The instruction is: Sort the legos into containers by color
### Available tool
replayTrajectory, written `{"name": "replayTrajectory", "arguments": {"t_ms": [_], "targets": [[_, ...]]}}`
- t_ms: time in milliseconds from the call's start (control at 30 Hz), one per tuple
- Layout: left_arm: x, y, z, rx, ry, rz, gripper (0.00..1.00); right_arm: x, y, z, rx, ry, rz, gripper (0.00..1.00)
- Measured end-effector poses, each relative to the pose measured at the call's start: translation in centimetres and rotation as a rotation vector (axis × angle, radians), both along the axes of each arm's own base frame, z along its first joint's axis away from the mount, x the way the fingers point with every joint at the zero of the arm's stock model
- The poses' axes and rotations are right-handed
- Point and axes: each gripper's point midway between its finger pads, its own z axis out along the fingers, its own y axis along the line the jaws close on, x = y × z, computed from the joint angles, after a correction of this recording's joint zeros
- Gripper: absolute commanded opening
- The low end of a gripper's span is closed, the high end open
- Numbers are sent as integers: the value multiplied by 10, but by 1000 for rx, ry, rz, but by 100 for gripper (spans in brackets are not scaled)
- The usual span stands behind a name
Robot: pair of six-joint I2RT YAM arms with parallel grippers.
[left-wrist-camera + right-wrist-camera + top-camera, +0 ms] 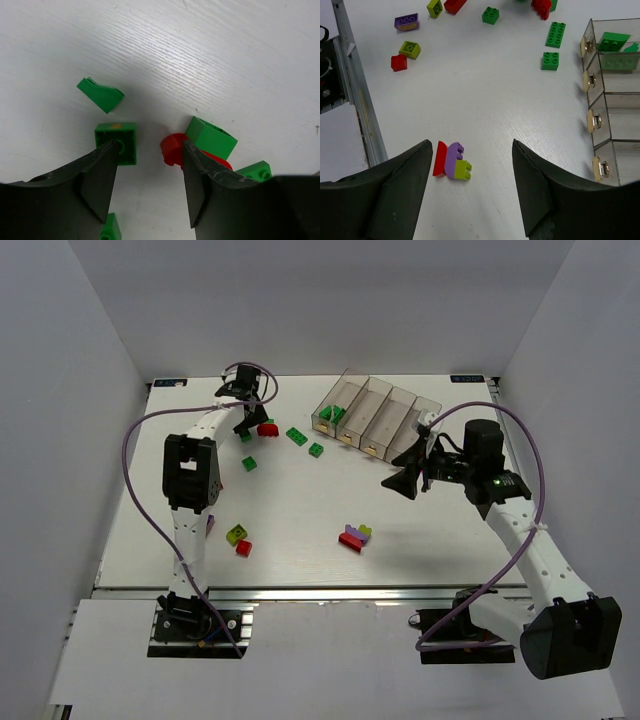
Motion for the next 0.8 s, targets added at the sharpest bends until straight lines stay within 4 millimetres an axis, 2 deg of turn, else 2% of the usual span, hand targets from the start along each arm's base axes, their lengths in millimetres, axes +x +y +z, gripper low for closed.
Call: {"name": "replayTrajectory", "arguments": {"t_ms": [367,600,700,800], "targets": [[-3,19,0,97,8,41,66,6,-6,4,19,-9,-36,70],[-16,30,-18,124,61,42,67,8,-6,5,25,-5,-41,70],[-23,33,-27,129,92,38,64,8,-6,4,26,0,-42,70],[-23,33,-28,122,94,31,57,8,-6,4,26,1,-42,70]]}}
